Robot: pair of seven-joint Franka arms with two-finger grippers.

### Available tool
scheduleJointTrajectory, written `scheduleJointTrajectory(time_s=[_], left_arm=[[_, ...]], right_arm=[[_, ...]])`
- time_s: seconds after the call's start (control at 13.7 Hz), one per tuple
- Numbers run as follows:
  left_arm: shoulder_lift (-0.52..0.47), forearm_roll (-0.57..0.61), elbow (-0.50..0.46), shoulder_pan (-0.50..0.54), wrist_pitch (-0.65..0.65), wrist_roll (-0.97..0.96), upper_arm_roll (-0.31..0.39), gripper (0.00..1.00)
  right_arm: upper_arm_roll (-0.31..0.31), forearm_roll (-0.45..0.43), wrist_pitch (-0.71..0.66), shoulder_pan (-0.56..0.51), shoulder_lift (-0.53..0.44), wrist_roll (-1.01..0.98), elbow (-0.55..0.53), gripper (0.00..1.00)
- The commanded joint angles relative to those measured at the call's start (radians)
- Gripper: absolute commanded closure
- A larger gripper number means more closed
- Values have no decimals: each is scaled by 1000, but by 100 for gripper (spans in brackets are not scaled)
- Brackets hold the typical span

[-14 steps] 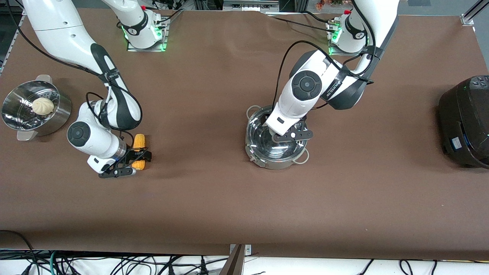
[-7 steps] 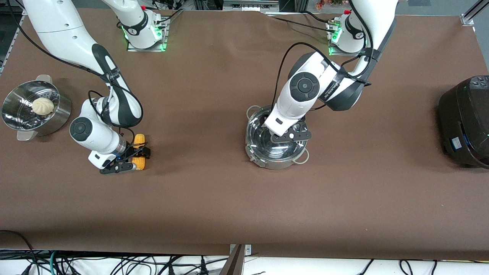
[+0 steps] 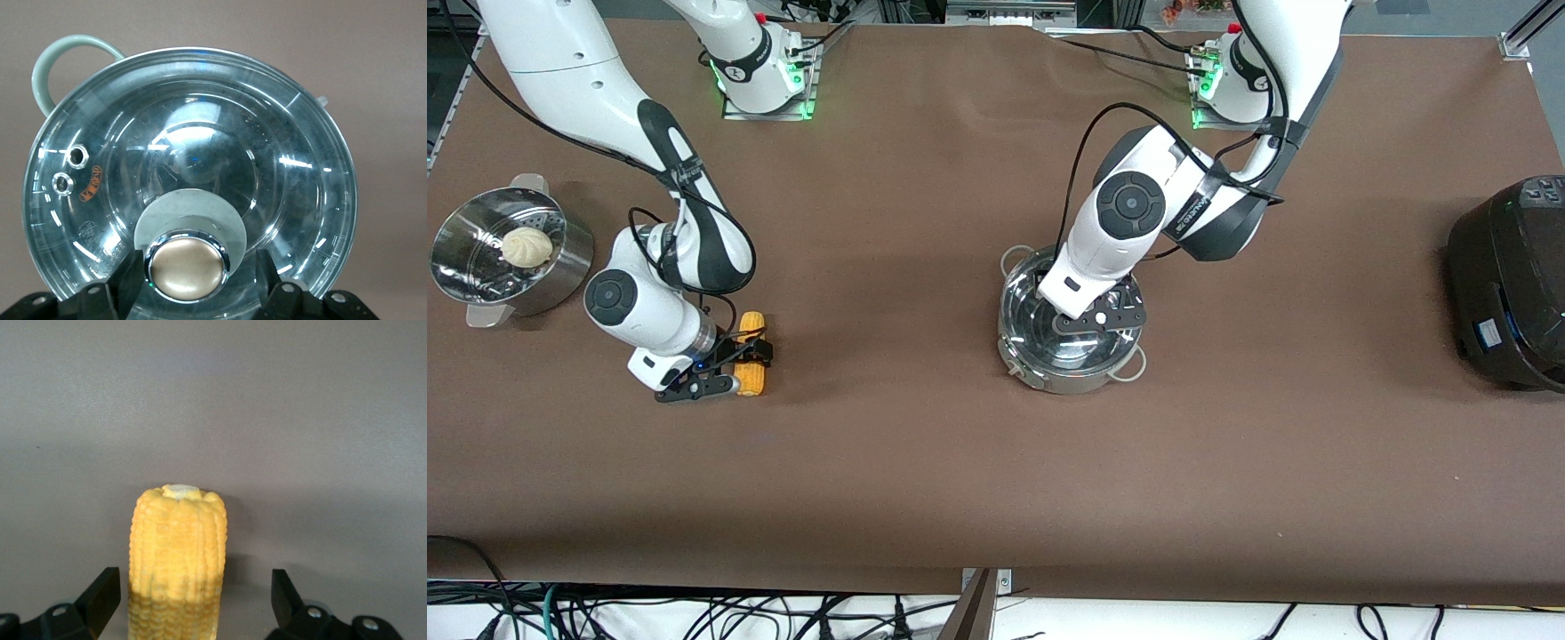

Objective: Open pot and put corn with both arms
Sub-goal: 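Grasp the lid knob with the left gripper while the right gripper grasps the corn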

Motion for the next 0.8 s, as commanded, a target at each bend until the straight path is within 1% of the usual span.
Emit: scheduleJointTrajectory(time_s=[0.0, 0.15, 0.22, 0.29, 0.44, 0.51, 0.59, 0.66, 0.73], left_arm=[[12, 26, 21, -13, 3, -13, 8, 28], [12, 26, 21, -13, 3, -12, 8, 39], [11, 26, 21, -13, 3, -10, 8, 48], [11, 26, 21, -11, 3, -8, 10, 51], [7, 26, 21, -11, 3, -5, 13, 77], [7, 26, 23, -11, 1, -7, 13, 94], [6, 24, 21, -11, 1, -10, 13, 100], [1, 24, 21, -11, 0, -10, 13, 100], [-9, 24, 21, -8, -8, -8, 16, 100]], right_arm=[[1, 2, 1, -3, -47, -12, -55, 0], [3, 2, 2, -3, -45, -10, -58, 0], [3, 3, 2, -3, -47, -9, -62, 0], [3, 7, 2, -3, -45, -7, -64, 0], [3, 7, 1, -2, -47, -3, -67, 0], [3, 7, 1, -2, -47, 0, -67, 0], [3, 8, 1, -2, -49, 6, -67, 1], [4, 8, -1, -2, -52, 20, -67, 21], [6, 8, -3, -2, -55, 22, -67, 50]])
